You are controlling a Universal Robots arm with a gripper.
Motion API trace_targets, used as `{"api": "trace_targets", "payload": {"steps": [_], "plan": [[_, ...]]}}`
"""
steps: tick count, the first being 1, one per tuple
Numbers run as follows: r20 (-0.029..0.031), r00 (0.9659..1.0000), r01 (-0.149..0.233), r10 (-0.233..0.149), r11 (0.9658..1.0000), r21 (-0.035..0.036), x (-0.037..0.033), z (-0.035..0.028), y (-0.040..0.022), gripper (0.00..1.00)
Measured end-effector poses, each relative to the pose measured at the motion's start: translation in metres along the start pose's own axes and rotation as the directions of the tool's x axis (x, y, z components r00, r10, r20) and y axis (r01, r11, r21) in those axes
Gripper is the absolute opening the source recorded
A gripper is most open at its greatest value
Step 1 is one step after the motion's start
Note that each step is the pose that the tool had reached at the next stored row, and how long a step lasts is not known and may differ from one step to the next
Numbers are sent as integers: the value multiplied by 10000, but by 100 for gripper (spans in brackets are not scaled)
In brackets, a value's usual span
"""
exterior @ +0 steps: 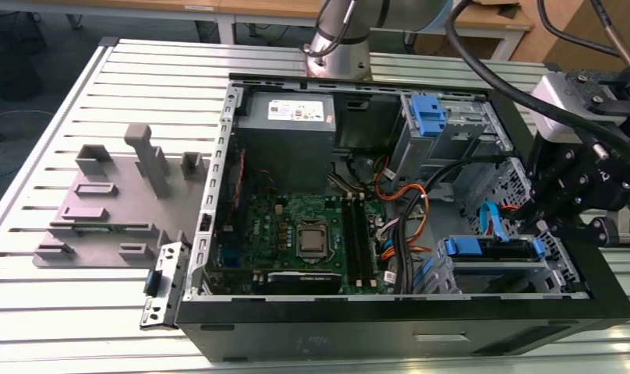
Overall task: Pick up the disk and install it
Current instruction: 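Insert the second disk wire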
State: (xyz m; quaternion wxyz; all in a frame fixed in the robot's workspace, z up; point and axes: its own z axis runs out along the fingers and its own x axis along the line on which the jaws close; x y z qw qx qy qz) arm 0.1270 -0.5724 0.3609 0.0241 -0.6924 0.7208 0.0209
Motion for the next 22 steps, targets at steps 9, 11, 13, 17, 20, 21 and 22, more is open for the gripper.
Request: {"api": "trace_targets", "payload": {"steps": [9,11,13,17,20,21,22], "plan": [[-2,10000,0,0,10000,0,-100,5,-26,24],[-3,10000,0,0,10000,0,-117,6,-45,24],[-4,10000,0,0,10000,0,-126,8,-77,24],[-4,10000,1,-1,10000,0,-141,15,-170,24],[-4,10000,-1,1,10000,0,-147,24,-244,24],[-3,10000,0,0,10000,0,-148,29,-266,24],[-1,10000,0,0,10000,0,-149,35,-282,24]]}}
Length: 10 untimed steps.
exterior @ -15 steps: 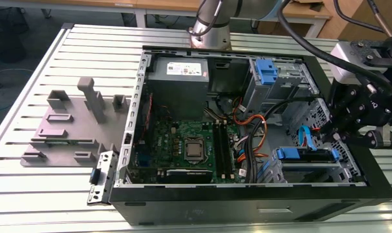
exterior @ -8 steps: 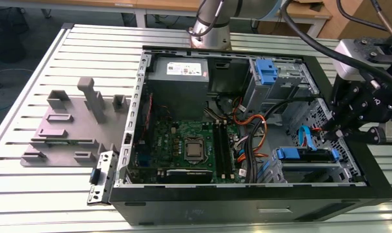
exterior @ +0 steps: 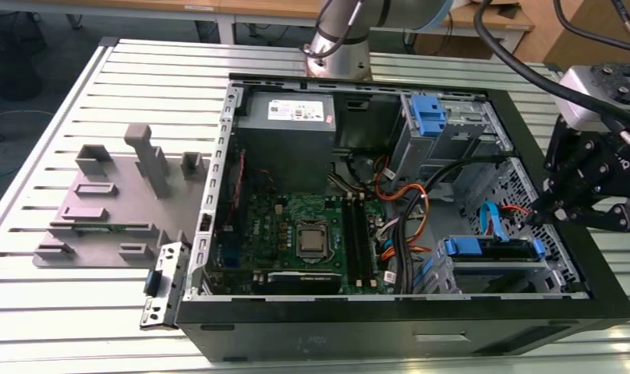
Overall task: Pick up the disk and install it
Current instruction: 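Insert the second disk wire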
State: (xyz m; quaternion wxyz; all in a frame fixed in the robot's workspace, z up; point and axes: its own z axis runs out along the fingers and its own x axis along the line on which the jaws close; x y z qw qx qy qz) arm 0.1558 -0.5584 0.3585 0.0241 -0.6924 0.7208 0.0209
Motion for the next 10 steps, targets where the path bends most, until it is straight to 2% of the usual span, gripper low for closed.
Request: {"api": "trace_targets", "payload": {"steps": [4,10], "plan": [[-2,10000,0,0,10000,0,-1,29,-38,24],[-4,10000,0,0,10000,1,-5,69,-50,24]]}}
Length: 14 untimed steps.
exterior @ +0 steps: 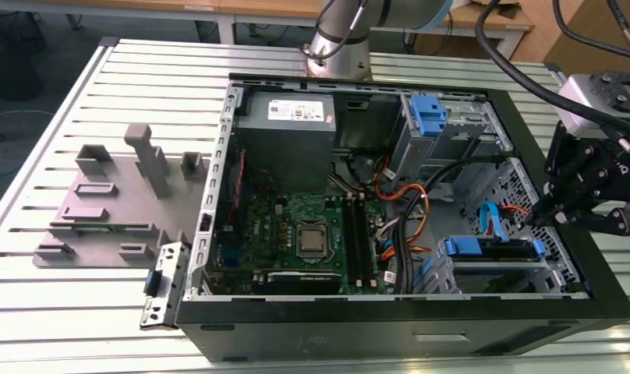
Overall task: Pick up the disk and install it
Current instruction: 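Insert the second disk wire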
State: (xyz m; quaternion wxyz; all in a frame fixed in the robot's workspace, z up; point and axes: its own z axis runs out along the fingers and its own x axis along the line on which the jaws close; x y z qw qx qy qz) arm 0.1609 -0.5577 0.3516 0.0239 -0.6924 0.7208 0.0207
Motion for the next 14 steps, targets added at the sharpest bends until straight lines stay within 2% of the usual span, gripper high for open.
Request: {"api": "trace_targets", "payload": {"steps": [14], "plan": [[0,10000,1,-1,10000,6,-50,37,2,24]]}}
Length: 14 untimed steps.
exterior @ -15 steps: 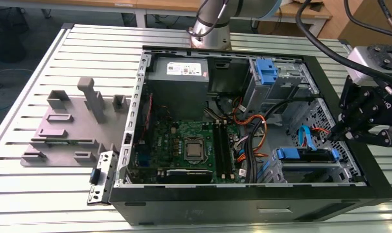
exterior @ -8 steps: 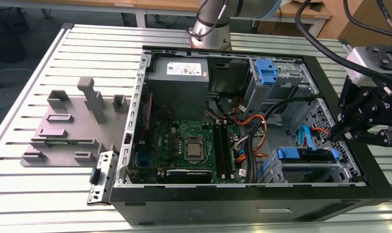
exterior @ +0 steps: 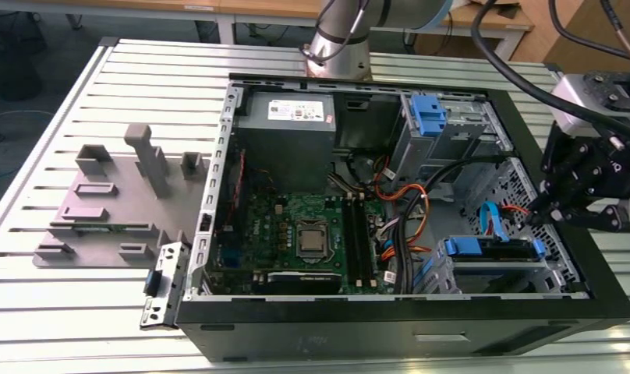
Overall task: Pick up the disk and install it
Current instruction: 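Insert the second disk wire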
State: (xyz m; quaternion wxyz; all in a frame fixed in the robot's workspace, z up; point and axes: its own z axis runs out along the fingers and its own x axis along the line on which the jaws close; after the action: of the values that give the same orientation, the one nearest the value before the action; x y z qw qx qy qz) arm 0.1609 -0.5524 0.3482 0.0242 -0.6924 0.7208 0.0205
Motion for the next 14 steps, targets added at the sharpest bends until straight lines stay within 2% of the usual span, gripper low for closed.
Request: {"api": "trace_targets", "payload": {"steps": [11,14], "plan": [[0,10000,0,0,10000,11,-23,13,3,24],[-17,10000,1,-1,10000,12,-23,23,3,24]]}}
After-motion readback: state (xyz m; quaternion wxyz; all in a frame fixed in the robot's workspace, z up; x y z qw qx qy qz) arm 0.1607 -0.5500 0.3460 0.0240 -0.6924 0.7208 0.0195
